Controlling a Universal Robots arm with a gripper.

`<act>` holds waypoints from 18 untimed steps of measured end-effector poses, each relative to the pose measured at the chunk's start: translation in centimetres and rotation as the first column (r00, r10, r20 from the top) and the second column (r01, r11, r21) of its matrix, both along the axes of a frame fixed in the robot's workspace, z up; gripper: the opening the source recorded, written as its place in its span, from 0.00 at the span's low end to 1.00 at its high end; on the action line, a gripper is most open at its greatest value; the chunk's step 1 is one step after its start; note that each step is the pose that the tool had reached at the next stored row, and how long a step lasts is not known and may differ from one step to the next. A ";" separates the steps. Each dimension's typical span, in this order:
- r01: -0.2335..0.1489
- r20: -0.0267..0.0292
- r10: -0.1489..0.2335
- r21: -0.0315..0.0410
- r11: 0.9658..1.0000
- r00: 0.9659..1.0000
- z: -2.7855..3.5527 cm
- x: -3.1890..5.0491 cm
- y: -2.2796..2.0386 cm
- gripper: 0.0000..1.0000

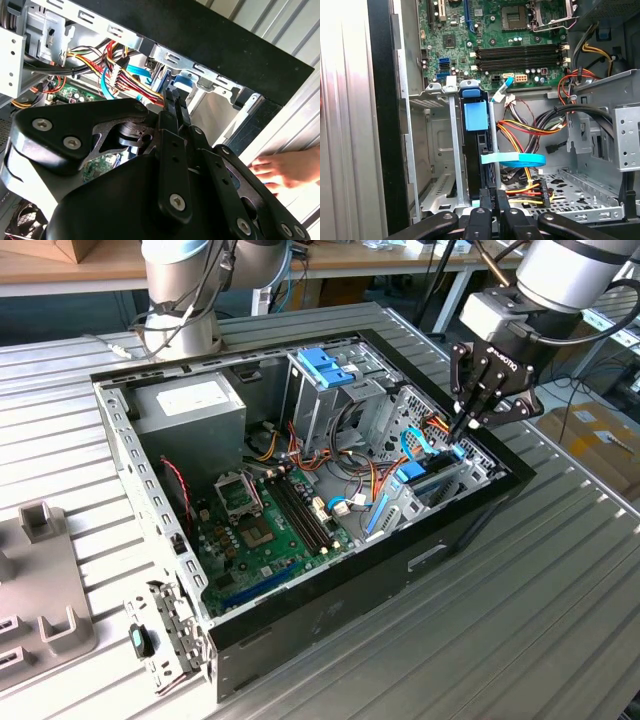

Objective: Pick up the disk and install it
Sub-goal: 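Insert the second disk wire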

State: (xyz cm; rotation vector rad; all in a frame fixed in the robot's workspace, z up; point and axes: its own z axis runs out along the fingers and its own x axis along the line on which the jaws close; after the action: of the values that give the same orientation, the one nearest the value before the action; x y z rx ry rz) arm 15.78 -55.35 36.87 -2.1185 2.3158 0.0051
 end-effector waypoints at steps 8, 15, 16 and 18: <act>0.000 0.000 0.000 0.000 1.000 1.000 -0.05 -0.36 0.00 0.16; 0.000 0.000 0.000 0.000 1.000 1.000 -0.05 -0.52 0.00 0.16; 0.000 0.000 0.000 0.000 1.000 1.000 -0.05 -0.53 0.00 0.16; 0.000 0.000 0.000 0.000 1.000 1.000 -0.04 -0.55 0.00 0.16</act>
State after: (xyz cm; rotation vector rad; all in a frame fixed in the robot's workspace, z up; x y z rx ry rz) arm 15.23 -55.35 36.83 -2.1184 2.3158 0.0051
